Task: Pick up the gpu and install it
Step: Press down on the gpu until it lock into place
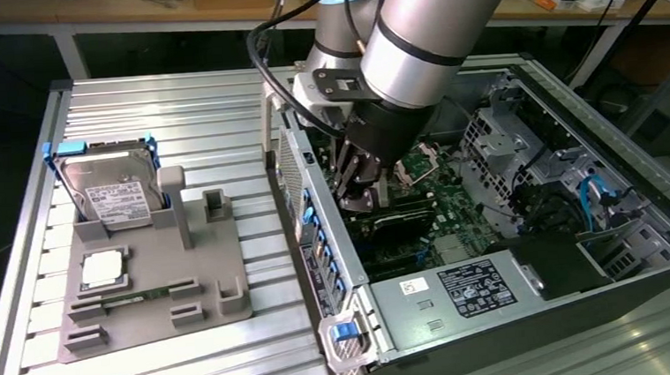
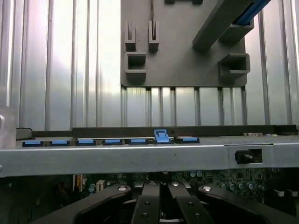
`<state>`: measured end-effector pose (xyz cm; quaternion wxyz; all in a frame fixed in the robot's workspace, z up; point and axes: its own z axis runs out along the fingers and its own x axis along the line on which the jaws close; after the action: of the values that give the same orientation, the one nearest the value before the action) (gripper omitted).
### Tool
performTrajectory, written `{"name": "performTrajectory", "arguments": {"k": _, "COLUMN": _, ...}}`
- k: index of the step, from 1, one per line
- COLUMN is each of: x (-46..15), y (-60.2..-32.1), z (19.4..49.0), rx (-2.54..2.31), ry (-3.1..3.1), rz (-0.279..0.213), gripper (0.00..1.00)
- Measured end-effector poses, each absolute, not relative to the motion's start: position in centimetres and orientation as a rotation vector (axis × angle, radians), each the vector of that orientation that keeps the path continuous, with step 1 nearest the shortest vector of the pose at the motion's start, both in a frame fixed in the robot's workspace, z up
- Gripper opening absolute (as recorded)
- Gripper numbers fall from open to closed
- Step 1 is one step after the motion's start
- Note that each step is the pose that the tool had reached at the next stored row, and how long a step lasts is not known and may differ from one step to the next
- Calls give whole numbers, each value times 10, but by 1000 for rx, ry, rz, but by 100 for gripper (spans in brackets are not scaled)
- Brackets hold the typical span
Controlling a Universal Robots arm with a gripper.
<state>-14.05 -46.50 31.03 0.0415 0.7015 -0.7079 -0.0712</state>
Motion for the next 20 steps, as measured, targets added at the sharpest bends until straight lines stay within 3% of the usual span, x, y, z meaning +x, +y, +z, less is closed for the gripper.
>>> {"name": "performTrajectory", "arguments": {"k": 4, "x": -140, "y": -465, "z": 312, "rx": 2149, "ry": -2169, "rz": -213, "gripper": 11}}
{"name": "performTrajectory", "arguments": {"k": 14, "x": -140, "y": -460, "z": 310, "rx": 2181, "ry": -2199, "rz": -88, "gripper": 11}}
{"name": "performTrajectory", "arguments": {"k": 20, "x": -140, "y": -459, "z": 306, "rx": 2185, "ry": -2203, "rz": -73, "gripper": 11}}
